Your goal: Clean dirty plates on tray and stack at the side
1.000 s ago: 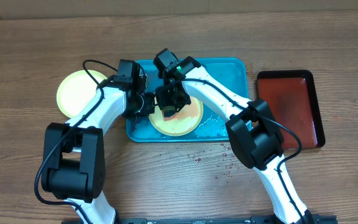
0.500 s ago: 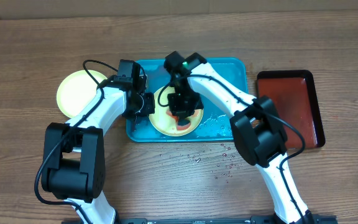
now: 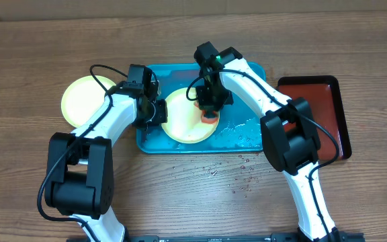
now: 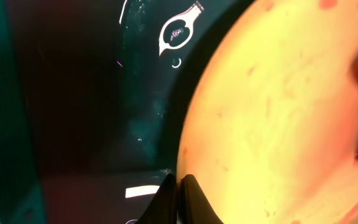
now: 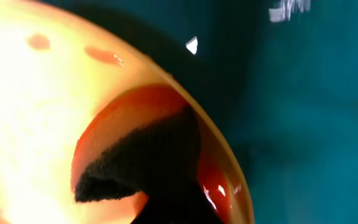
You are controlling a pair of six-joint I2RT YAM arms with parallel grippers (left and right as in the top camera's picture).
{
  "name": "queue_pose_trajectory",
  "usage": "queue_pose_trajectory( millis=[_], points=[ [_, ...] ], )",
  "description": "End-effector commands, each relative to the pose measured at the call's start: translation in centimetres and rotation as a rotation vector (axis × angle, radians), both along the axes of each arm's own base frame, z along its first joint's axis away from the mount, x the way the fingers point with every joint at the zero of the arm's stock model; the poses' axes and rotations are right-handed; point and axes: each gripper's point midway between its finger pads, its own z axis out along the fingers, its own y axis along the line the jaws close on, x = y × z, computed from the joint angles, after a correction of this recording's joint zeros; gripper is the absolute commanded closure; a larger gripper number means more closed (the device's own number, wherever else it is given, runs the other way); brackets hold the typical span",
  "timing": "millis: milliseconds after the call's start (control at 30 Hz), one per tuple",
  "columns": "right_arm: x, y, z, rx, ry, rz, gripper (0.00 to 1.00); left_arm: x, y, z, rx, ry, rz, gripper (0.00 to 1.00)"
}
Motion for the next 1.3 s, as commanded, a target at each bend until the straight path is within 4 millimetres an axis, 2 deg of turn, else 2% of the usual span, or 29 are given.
queue_pose_trajectory(
  millis=[0, 133, 233, 367, 500, 700, 833, 1133, 1267],
  points=[
    [1.8, 1.3, -0.1, 0.035, -0.074, 0.002, 0.96, 0.4, 0.0, 0.0, 0.002, -0.002, 0.011, 0.96],
    [1.9, 5.7, 0.9, 0.203, -0.102, 0.055, 0.95, 0.4, 0.0, 0.0, 0.002, -0.002, 0.011, 0.96],
    [1.2, 8.3, 1.5, 0.269, -0.112, 0.095, 0.95, 0.4, 0.0, 0.0, 0.002, -0.002, 0.010, 0.96],
    [-0.7, 10.3, 1.6, 0.286, -0.084, 0.125, 0.94, 0.4, 0.0, 0.0, 0.002, -0.002, 0.011, 0.96],
    [-4.1, 11.2, 1.3, 0.270, 0.010, 0.164, 0.94, 0.4, 0.0, 0.0, 0.002, -0.002, 0.011, 0.96],
    [-6.3, 9.1, 0.8, 0.196, 0.118, 0.145, 0.96, 0.4, 0.0, 0.0, 0.002, -0.002, 0.010, 0.96],
    [-6.3, 7.2, 0.7, 0.155, 0.160, 0.109, 0.96, 0.4, 0.0, 0.0, 0.002, -0.002, 0.010, 0.96],
    [-2.5, -1.3, -0.3, -0.069, 0.107, -0.020, 0.96, 0.4, 0.0, 0.0, 0.002, -0.002, 0.010, 0.96],
    [-0.2, -3.0, -0.5, -0.093, 0.045, -0.064, 0.96, 0.4, 0.0, 0.0, 0.002, -0.002, 0.011, 0.96]
  ],
)
